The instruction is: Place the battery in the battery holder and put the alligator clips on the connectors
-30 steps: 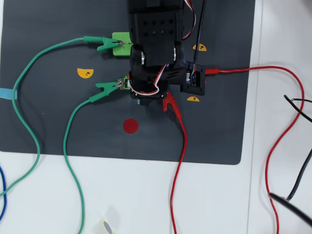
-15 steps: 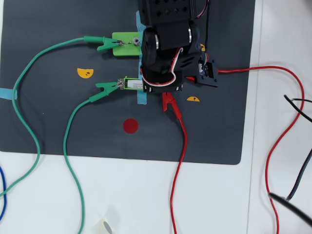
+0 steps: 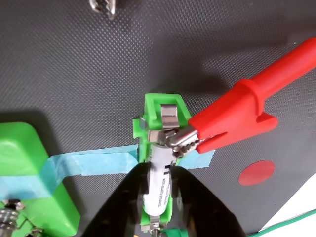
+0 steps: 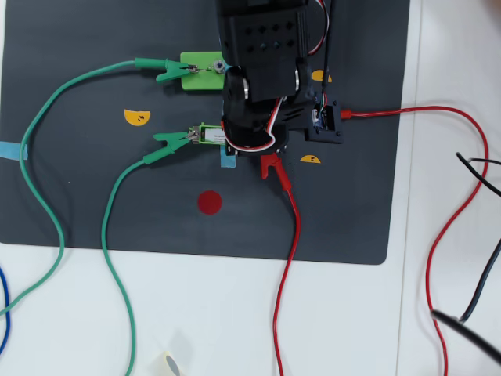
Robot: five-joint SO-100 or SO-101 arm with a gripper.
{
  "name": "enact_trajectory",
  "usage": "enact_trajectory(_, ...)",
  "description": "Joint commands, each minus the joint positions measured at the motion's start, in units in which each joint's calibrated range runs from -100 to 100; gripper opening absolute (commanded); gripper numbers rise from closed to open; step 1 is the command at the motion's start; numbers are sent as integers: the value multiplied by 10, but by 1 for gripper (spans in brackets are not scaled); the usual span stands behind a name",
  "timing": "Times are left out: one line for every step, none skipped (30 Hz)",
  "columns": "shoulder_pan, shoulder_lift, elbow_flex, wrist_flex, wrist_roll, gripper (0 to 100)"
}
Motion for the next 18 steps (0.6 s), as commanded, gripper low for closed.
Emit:
enact_trajectory(8,3,-3,-4,3,1)
enact_trajectory(10,1,-1,-4,3,1)
enact_trajectory(16,-6,-1,-3,3,1)
enact_trajectory(21,-38,2,0,3,1)
enact_trajectory(23,-81,18,0,3,1)
enact_trajectory(20,-134,32,2,3,1)
enact_trajectory(13,-192,41,4,-1,1)
enact_trajectory(-9,-243,54,4,-8,1)
enact_trajectory(-42,-282,63,5,-31,1)
enact_trajectory(-91,-313,66,19,-52,1)
enact_trajectory(-148,-327,60,32,-67,1)
enact_trajectory(-201,-326,59,28,-79,3)
enact_trajectory(-237,-323,59,25,-82,6)
enact_trajectory(-260,-304,61,1,-83,8)
enact_trajectory(-270,-268,60,-28,-83,8)
enact_trajectory(-274,-229,59,-58,-94,8)
enact_trajectory(-272,-191,59,-88,-119,9)
enact_trajectory(-269,-159,59,-112,-144,9)
